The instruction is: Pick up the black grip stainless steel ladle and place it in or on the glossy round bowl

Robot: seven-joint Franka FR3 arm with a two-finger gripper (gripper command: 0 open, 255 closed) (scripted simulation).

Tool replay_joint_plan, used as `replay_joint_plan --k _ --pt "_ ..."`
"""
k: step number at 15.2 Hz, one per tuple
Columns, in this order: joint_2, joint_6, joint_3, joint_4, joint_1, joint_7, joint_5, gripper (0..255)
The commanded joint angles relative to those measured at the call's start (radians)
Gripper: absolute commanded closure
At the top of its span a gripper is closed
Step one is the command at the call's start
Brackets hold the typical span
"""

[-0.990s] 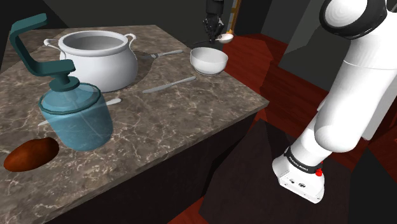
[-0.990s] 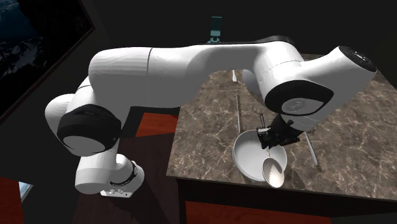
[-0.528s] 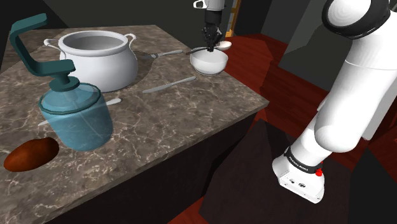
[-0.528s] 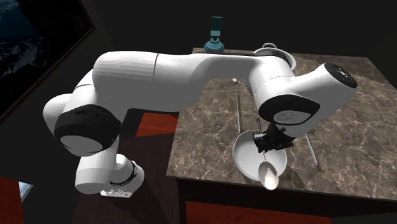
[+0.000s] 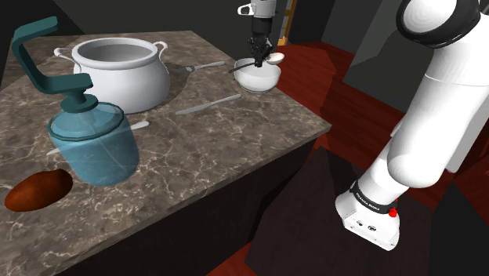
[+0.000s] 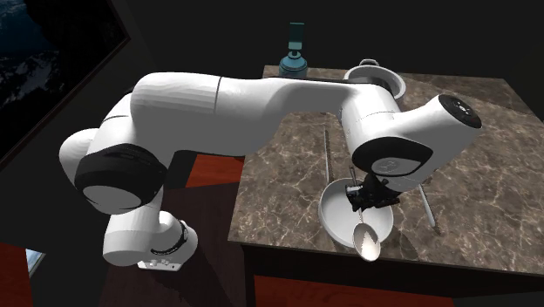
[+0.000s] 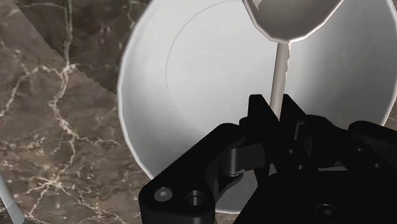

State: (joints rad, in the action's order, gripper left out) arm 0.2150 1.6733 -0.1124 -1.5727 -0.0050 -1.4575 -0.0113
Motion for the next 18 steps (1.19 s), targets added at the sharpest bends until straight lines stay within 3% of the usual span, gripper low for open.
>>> replay_joint_plan --k 1,2,7,11,18 --pt "0.000 0.000 0.000 -0.001 0.000 0.000 0.000 255" --pt "0.000 0.000 0.000 -0.001 0.000 0.000 0.000 0" --pt "0.000 0.000 0.000 -0.001 0.000 0.000 0.000 0" --pt "0.032 -0.139 -0.001 0.171 -0.003 -0.002 -0.003 0" --pt "0.032 -0.139 -0.001 0.171 -0.003 -0.002 -0.003 0"
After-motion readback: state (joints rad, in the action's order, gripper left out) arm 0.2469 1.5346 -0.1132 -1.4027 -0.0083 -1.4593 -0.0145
